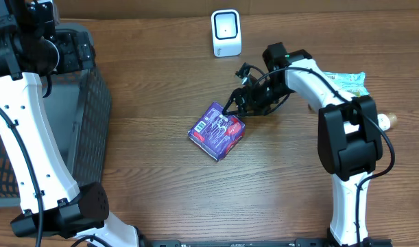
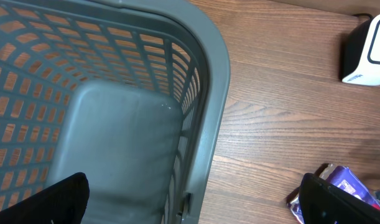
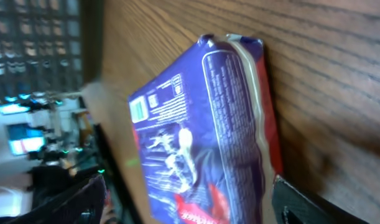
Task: Scan the item barcode
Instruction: 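Raise the liners pack and hold its barcode to the scanner face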
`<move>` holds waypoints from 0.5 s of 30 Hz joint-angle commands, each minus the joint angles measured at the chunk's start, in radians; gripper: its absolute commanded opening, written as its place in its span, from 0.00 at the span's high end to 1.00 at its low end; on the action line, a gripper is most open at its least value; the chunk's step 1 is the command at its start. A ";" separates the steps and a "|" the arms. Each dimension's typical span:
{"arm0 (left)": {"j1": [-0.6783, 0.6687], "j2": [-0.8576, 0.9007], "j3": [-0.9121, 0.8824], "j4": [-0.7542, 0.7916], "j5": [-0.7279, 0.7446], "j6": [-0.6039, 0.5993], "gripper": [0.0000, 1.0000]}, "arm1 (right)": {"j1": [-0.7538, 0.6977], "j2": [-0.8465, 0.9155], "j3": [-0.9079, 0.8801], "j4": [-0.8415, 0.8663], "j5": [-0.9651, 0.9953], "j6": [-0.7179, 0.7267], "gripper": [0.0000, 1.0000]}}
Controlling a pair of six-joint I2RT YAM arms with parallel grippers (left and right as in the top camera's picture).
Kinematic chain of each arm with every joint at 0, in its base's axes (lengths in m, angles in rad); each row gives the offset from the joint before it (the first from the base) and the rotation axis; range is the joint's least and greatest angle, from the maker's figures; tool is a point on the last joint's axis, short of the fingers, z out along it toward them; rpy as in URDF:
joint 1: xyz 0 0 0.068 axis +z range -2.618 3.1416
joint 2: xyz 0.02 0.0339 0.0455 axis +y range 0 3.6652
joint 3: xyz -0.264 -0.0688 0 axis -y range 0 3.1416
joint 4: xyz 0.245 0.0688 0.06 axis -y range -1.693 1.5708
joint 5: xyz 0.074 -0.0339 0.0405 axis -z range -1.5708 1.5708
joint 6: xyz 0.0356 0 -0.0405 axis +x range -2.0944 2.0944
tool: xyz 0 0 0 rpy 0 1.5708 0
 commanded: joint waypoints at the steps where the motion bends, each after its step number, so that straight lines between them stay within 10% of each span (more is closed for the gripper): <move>1: -0.008 -0.006 0.002 0.002 0.008 0.015 0.01 | 0.058 0.008 0.003 0.015 0.174 -0.007 0.13; 15: -0.008 -0.006 0.002 0.002 0.008 0.015 0.00 | 0.133 0.049 0.000 0.014 0.288 0.059 0.47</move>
